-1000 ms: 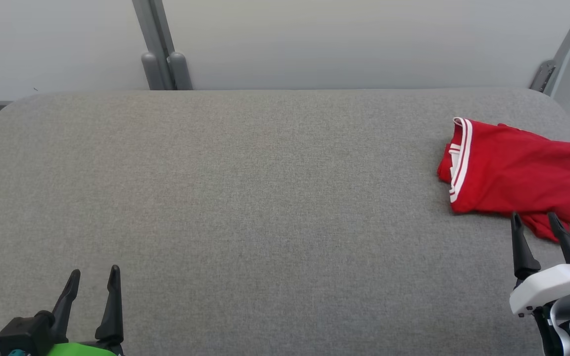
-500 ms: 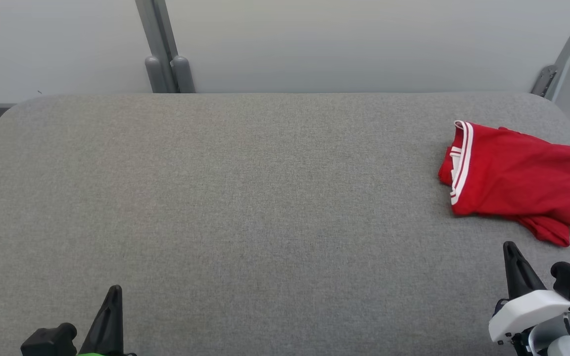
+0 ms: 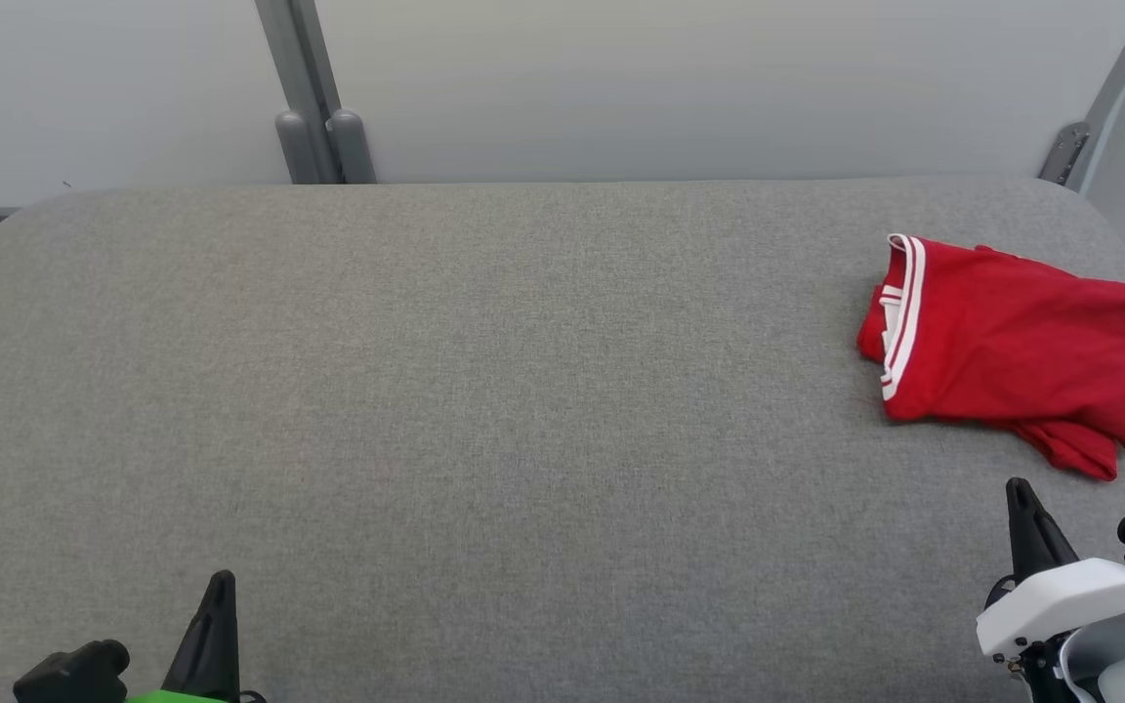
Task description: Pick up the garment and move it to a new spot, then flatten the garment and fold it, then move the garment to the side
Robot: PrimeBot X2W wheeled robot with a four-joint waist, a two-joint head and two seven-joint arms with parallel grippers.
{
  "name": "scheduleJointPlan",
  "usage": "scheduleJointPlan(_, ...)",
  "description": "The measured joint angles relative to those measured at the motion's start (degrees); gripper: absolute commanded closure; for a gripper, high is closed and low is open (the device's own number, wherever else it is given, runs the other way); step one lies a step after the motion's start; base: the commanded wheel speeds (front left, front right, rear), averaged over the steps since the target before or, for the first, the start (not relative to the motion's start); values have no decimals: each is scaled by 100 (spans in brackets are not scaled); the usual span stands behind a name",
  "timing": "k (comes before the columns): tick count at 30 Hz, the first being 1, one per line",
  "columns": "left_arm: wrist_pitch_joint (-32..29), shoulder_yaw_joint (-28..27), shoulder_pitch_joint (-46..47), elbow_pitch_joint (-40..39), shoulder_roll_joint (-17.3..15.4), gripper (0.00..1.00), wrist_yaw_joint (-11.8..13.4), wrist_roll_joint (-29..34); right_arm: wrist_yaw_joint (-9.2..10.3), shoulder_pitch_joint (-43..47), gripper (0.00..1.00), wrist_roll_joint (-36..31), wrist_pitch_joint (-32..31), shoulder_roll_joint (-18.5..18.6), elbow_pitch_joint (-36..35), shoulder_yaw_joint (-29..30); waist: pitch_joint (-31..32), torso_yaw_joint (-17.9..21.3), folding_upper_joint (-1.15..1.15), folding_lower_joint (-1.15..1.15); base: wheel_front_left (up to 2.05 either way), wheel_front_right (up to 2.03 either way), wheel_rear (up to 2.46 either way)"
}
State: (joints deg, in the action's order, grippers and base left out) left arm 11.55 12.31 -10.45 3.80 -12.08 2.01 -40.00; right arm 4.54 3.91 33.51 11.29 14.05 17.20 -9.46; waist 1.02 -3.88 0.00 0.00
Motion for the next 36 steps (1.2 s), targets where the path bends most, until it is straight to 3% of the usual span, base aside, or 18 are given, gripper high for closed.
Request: scheduleJointPlan(36, -605, -539, 392, 375, 283, 100, -266, -2067, -413, -275, 100, 2187, -698, -460, -1, 689, -47, 153, 0, 0, 0, 0, 0)
